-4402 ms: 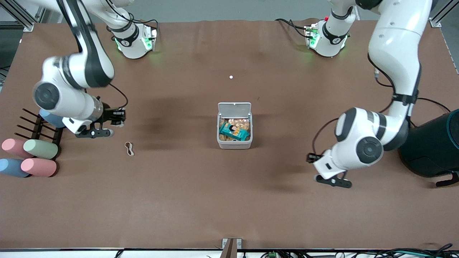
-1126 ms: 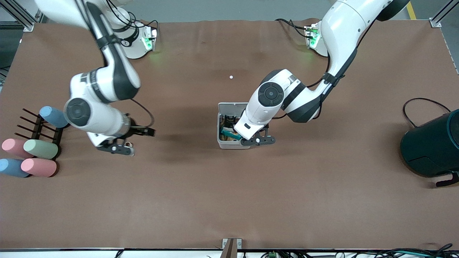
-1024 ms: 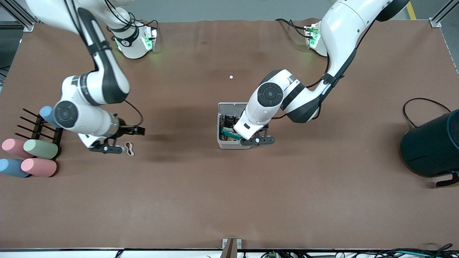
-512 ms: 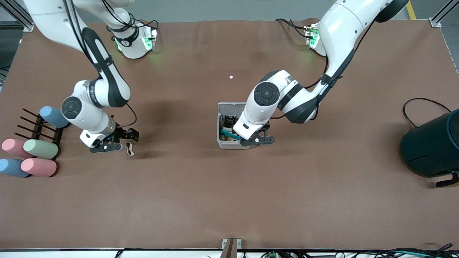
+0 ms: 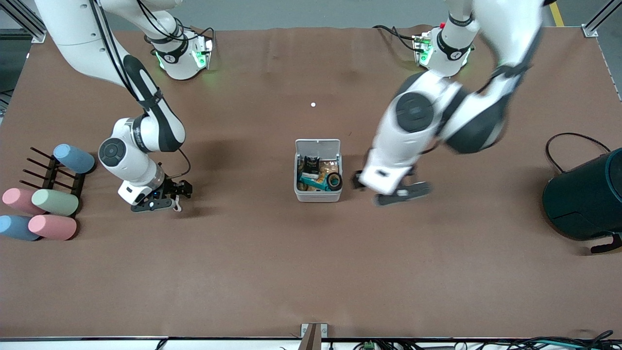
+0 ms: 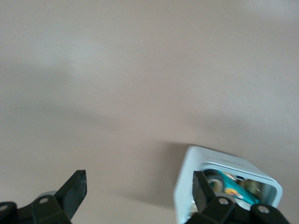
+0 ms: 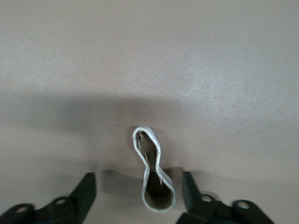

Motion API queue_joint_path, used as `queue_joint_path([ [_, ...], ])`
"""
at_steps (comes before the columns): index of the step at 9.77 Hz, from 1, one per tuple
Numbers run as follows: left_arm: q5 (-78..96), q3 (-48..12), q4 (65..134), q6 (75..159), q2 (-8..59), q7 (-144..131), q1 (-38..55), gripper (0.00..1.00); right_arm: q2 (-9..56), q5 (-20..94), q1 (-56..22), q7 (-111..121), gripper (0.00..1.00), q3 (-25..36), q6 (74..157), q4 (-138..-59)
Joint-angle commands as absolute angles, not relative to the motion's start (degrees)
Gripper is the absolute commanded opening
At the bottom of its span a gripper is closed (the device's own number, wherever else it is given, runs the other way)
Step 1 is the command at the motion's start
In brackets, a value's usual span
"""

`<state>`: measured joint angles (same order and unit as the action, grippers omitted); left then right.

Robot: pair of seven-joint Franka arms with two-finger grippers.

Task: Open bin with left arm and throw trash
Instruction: 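Carry the white clip over the bin and release it with the right gripper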

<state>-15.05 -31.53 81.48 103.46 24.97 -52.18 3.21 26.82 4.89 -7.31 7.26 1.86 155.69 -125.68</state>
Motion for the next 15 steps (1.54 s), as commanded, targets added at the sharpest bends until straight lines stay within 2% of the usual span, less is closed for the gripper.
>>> queue_joint_path([
  [1, -11.44, -31.91, 82.44, 98.72, 19.09, -44.79, -1.91, 1.00, 27.69, 4.22, -6.86, 6.60, 0.00, 1.58, 156.53, -125.51],
  [3, -9.24, -31.56, 82.27, 95.21, 15.49, -37.30, -5.53, 1.00, 27.08, 4.31, -6.68, 5.98, 0.00, 1.58, 155.40, -125.33],
  [4, -7.14, -27.46, 81.92, 93.62, 12.25, -31.87, -4.75, 1.00, 25.42, 4.39, -6.51, 3.63, 0.00, 1.50, 149.91, -124.20],
  [6, -1.34, -13.69, 83.83, 88.89, 4.87, -17.84, -1.25, 1.00, 21.03, 4.48, -7.82, -5.83, 0.00, 0.88, 132.37, -117.11],
  [7, -1.06, -7.71, 86.46, 88.51, 2.05, -12.36, 1.03, 1.00, 20.48, 4.48, -11.48, -13.63, 0.00, 0.97, 125.40, -112.46],
  [9, -1.05, -0.74, 90.25, 88.59, -1.31, -6.88, 4.12, 1.00, 20.83, 5.18, -19.82, -31.90, 0.00, 0.88, 118.07, -102.18],
  [11, -1.40, 1.05, 89.83, 89.12, -1.06, -0.98, 4.66, 1.00, 21.88, 7.72, -29.04, -46.25, 0.00, 0.88, 116.46, -93.64],
  [13, -1.23, 1.05, 88.52, 88.95, -0.44, -1.50, 3.44, 1.00, 28.18, 7.82, -34.96, -57.25, 0.00, 0.88, 116.89, -84.34],
  [15, -0.62, 0.88, 85.53, 87.19, 1.14, -1.93, 2.81, 1.00, 32.59, 7.47, -39.01, -62.12, 0.00, 0.97, 117.33, -79.03],
])
